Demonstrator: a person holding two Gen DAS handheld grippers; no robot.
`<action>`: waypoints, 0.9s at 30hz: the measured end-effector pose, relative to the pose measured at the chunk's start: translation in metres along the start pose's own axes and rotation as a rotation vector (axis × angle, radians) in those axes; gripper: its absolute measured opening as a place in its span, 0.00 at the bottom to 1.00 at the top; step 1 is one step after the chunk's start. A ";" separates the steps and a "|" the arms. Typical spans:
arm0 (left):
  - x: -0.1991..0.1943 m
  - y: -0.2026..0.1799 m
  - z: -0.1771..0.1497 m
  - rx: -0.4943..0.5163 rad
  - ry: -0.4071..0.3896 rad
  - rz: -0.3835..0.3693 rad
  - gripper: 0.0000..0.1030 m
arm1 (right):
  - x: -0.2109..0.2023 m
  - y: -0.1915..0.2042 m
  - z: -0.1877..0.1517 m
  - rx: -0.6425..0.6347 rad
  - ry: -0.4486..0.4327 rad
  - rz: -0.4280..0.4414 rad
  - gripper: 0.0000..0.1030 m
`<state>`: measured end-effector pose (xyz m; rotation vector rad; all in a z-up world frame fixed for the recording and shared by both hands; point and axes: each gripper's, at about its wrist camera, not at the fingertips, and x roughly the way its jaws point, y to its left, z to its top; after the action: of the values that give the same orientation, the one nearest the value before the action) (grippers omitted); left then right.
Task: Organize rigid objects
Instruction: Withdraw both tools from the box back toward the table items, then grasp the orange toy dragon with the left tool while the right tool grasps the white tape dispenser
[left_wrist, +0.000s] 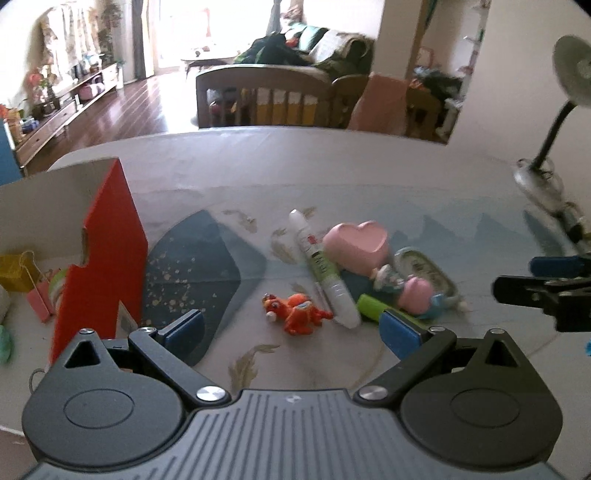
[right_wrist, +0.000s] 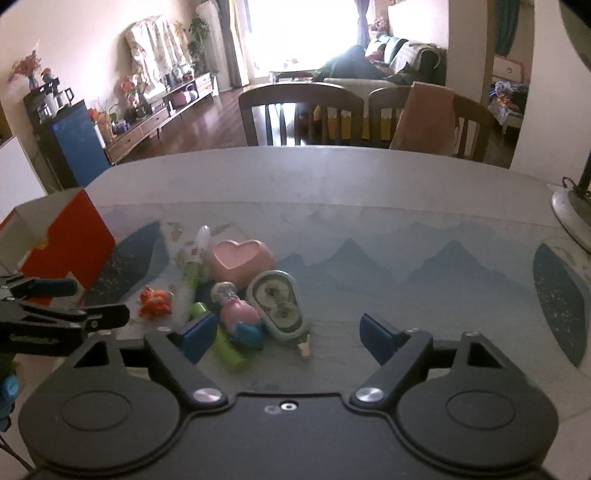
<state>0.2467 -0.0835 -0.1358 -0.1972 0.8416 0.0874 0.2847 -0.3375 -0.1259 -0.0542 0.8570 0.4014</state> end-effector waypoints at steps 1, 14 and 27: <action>0.005 0.000 0.000 -0.007 0.005 0.008 0.98 | 0.004 -0.002 0.000 -0.011 0.008 0.000 0.79; 0.055 0.002 -0.001 -0.048 0.038 0.100 0.98 | 0.057 -0.022 0.013 -0.031 0.057 -0.008 0.72; 0.068 0.005 -0.001 -0.054 0.036 0.086 0.98 | 0.079 -0.015 0.013 -0.060 0.090 0.052 0.72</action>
<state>0.2903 -0.0788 -0.1880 -0.2136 0.8846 0.1877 0.3459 -0.3232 -0.1773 -0.1063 0.9370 0.4757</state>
